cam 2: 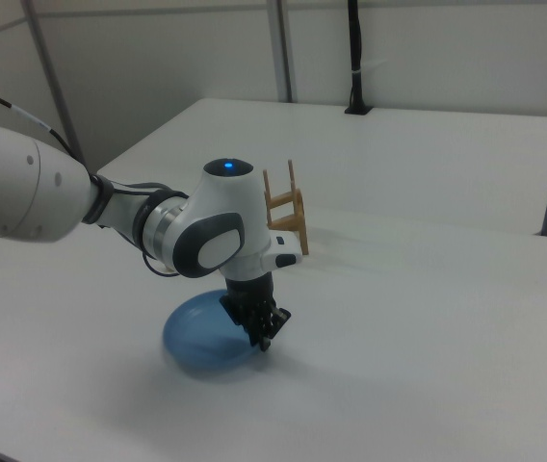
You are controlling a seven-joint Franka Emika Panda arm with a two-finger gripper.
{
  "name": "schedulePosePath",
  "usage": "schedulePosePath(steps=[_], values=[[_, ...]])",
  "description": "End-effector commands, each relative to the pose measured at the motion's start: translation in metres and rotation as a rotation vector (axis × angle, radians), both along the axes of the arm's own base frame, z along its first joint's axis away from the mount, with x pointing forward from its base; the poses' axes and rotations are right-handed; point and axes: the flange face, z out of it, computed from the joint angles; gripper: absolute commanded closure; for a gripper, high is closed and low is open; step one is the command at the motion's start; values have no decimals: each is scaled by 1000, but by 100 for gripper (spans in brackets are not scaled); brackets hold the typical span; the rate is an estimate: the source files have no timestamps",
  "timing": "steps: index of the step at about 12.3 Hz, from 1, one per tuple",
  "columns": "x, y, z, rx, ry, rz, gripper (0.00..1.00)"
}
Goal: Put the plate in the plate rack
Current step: 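Close the gripper on the blue plate's rim, then lift the plate by its rim and tilt it upright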
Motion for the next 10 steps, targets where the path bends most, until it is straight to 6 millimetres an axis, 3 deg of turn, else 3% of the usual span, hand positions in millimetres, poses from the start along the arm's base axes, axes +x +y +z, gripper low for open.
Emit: schedulePosePath(steps=[1,2,4,5,8,10], values=[[4,0,29,0,-52,-40,100],[4,1,39,-3,-64,-38,100],[7,3,79,-6,-93,-27,100],[11,3,113,-8,-115,-23,100],[21,9,169,-2,-192,-17,100],[26,16,193,-9,-239,-5,100]])
